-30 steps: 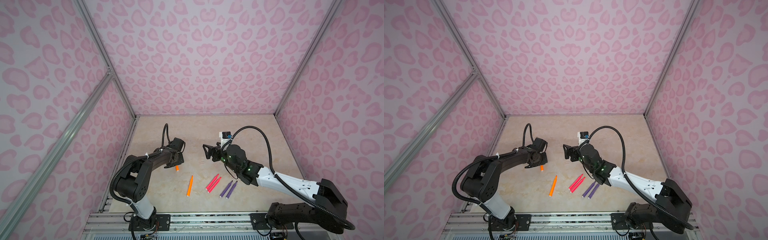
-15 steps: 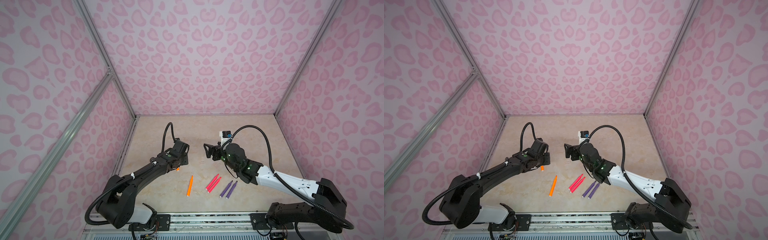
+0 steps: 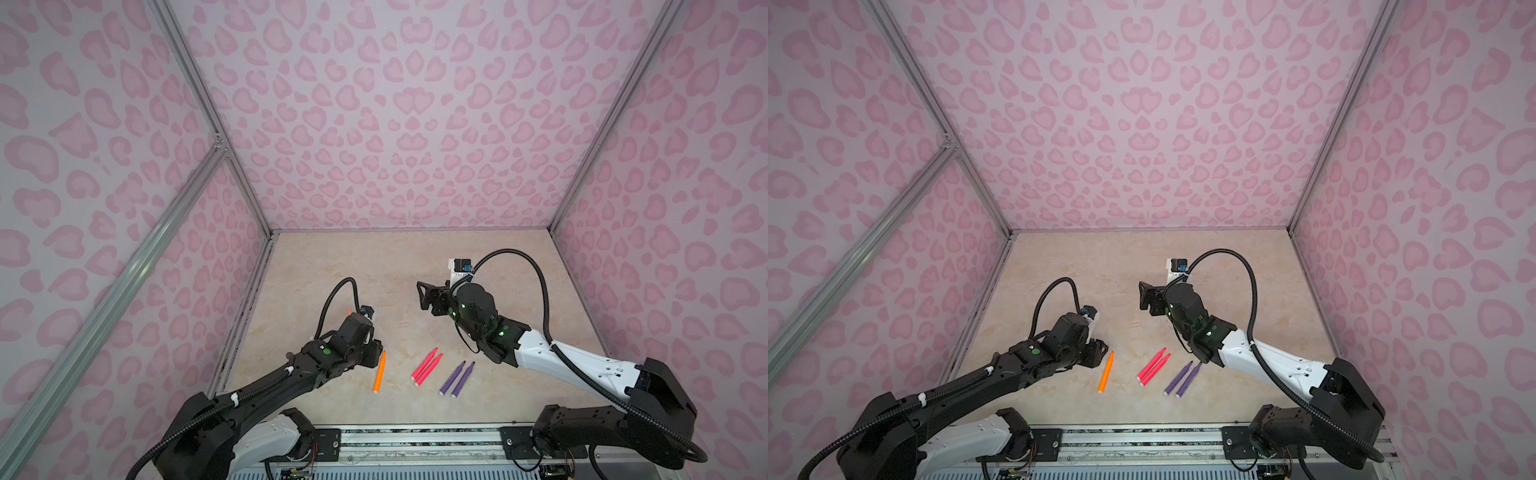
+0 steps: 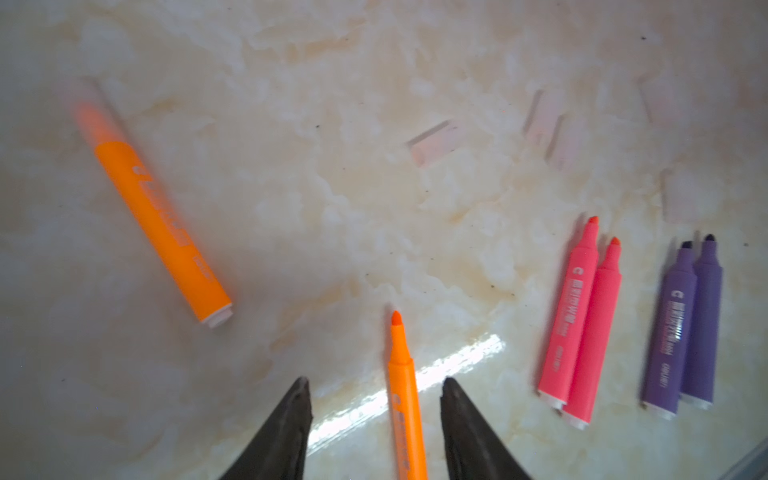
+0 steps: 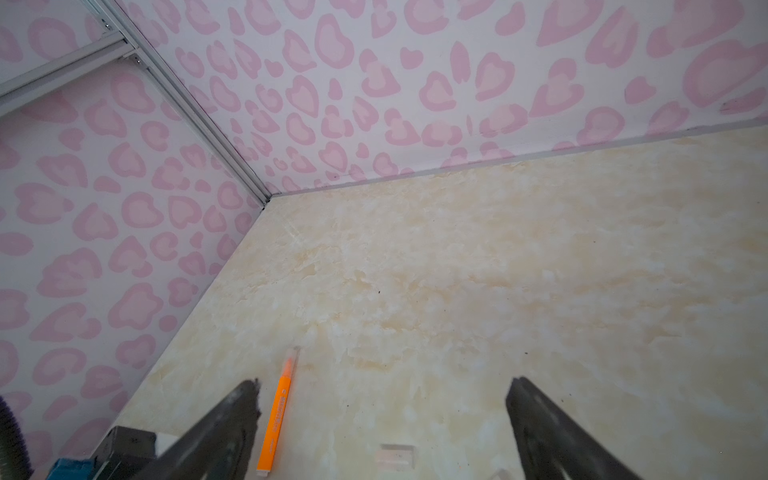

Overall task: Insert the pens into the pen caps
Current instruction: 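Open the left gripper and move it over the other orange highlighter, then close the left gripper on the orange highlighter and lift it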

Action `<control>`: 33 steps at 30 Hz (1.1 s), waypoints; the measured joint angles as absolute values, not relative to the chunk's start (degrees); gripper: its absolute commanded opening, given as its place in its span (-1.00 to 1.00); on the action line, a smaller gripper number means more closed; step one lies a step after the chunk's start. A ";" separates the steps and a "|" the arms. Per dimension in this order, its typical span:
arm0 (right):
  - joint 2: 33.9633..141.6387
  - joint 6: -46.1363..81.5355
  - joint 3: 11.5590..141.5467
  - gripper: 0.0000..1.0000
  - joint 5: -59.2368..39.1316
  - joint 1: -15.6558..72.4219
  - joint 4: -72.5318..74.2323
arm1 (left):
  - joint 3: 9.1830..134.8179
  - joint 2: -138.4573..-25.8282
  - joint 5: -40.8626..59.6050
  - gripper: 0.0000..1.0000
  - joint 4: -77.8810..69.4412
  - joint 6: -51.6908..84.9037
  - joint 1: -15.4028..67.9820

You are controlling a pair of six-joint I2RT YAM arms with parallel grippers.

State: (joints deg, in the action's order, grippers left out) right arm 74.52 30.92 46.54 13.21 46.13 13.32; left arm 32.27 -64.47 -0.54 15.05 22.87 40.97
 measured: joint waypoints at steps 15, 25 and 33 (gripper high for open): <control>74.78 31.33 46.39 0.87 12.19 46.11 11.94 | 35.38 -74.67 -0.82 -0.13 16.71 23.05 47.07; 76.27 31.88 47.35 0.86 11.94 46.11 11.16 | 37.58 -78.81 -6.85 -0.18 20.78 27.00 47.88; 75.94 31.88 47.00 0.86 12.03 46.11 10.90 | 36.64 -77.58 -5.10 -0.13 21.32 28.10 47.99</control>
State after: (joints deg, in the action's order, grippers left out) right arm 75.94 31.88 47.00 12.03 46.11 10.90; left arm 36.64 -77.58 -5.10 21.32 28.10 47.99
